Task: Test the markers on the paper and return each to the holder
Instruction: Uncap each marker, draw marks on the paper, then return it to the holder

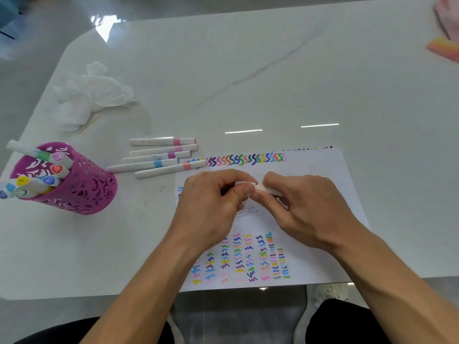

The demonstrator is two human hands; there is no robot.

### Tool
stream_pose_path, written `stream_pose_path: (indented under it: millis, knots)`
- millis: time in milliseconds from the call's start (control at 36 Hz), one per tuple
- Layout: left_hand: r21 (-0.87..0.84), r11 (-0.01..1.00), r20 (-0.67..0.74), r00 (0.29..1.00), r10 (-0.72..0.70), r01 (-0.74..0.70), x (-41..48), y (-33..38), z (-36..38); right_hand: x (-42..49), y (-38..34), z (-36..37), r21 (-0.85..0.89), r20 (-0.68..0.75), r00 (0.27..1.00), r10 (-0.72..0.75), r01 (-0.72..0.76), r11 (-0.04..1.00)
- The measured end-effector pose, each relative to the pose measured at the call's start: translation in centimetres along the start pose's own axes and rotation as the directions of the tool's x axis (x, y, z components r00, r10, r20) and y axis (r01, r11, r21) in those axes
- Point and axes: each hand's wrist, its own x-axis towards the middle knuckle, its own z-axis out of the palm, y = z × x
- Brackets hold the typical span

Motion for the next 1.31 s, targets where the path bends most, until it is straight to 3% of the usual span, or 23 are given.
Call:
stream_pose_path:
  millis: [194, 306, 472, 639, 694, 806, 889, 1056, 1222, 1306]
  knots:
    - [0.012, 1.0, -0.06, 0.998, 0.013, -0.012, 0.5, 0.1, 0.0, 0.1, 0.4, -0.7, 0.174, 0.009, 0.99, 0.143, -0.142, 0.974]
    - [0.058, 0.998, -0.126, 0.992, 0.006, 0.001, 0.6, 0.0, 0.1, 0.0, 1.1, -1.3, 0.403, -0.031, 0.963, 0.267, -0.233, 0.885]
    - [0.151, 0.988, -0.142, 0.989, 0.04, -0.018, 0.7, 0.0, 0.2, 0.4, 2.1, -1.6, 0.594, -0.14, 0.894, 0.426, -0.269, 0.758]
    - [0.211, 0.976, -0.17, 0.982, 0.08, -0.043, 0.8, -0.1, 0.3, 0.9, 2.9, -1.8, 0.817, -0.027, 0.828, 0.561, -0.305, 0.489]
    - [0.239, 0.97, -0.181, 0.979, 0.09, -0.045, 0.9, -0.2, 0.2, 1.0, 3.2, -1.8, 0.859, 0.019, 0.828, 0.56, -0.3, 0.414]
    - [0.306, 0.951, -0.17, 0.98, 0.101, -0.044, 1.0, -0.4, 0.1, 1.4, 3.6, -1.9, 0.956, 0.19, 0.827, 0.529, -0.277, 0.091]
    - [0.337, 0.941, -0.151, 0.983, 0.1, -0.044, 1.0, -0.5, 0.1, 1.7, 3.9, -2.1, 0.963, 0.225, 0.82, 0.526, -0.269, 0.007]
    - [0.361, 0.932, -0.147, 0.985, 0.094, -0.035, 1.0, -0.6, 0.0, 1.7, 4.1, -2.1, 0.972, 0.166, 0.858, 0.486, -0.226, 0.067]
    - [0.401, 0.915, -0.129, 0.987, 0.099, -0.04, 0.7, -0.9, 0.3, 2.1, 4.3, -2.0, 0.882, 0.07, 0.837, 0.543, -0.306, 0.358]
    - [0.427, 0.903, -0.126, 0.986, 0.109, -0.046, 0.6, -1.0, 0.3, 2.2, 4.2, -1.8, 0.847, 0.005, 0.842, 0.54, -0.291, 0.445]
